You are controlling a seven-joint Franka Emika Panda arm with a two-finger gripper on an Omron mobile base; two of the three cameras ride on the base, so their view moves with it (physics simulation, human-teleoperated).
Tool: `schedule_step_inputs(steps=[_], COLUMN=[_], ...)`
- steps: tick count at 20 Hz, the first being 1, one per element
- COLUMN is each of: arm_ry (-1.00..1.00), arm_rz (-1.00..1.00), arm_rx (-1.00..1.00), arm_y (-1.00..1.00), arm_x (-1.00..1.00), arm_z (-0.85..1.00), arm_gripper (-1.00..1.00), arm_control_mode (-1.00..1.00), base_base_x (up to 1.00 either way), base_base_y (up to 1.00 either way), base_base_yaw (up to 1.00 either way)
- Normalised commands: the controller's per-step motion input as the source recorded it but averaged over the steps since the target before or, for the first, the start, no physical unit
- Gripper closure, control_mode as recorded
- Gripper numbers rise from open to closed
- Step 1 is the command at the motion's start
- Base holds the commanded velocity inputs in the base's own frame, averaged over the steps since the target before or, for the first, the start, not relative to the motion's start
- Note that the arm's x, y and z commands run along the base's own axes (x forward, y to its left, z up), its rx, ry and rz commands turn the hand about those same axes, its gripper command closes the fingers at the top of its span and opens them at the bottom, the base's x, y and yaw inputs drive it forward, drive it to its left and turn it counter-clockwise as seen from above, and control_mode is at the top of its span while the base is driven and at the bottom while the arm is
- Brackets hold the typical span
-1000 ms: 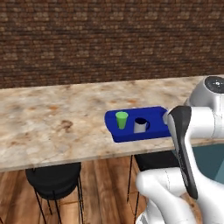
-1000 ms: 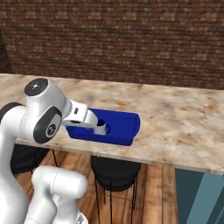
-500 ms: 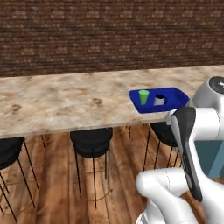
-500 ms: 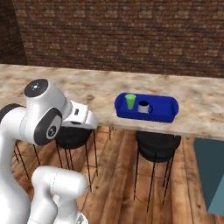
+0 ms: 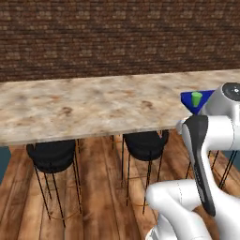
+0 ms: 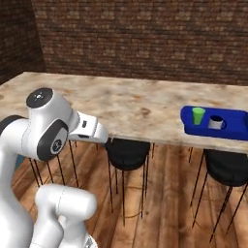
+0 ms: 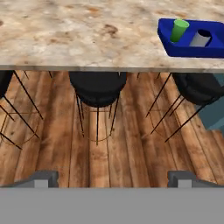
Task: There is a tray on the dining counter. Grab the cup, mug, and pitcher and place them on the tray. The pitcher may be placed next to the tray if it cannot fit the tray.
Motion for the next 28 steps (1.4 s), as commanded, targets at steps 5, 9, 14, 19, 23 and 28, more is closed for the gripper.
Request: schedule_step_inputs(steps=[5, 9, 14, 19, 23, 28], arm_ry=[0.0, 0.0, 0.0, 0.0, 0.0, 0.0], arm_rz=[0.0, 0.0, 0.0, 0.0, 0.0, 0.0], arm_rx=[0.0, 0.0, 0.0, 0.0, 0.0, 0.0], arm_y=[0.0, 0.0, 0.0, 0.0, 0.0, 0.0], arm_x=[0.0, 0.0, 0.0, 0.0, 0.0, 0.0], arm_z=[0.0, 0.0, 0.0, 0.0, 0.0, 0.0], arm_gripper=[-1.0, -1.0, -1.0, -1.0, -1.0, -1.0], arm_control_mode=[1.0, 1.0, 1.0, 1.0, 1.0, 1.0], base_base_x=[-0.2, -0.29, -0.33, -0.21, -0.17, -0.18], base_base_y=[1.0, 1.0, 1.0, 1.0, 1.0, 1.0], base_base_yaw=[0.0, 0.0, 0.0, 0.0, 0.0, 0.0])
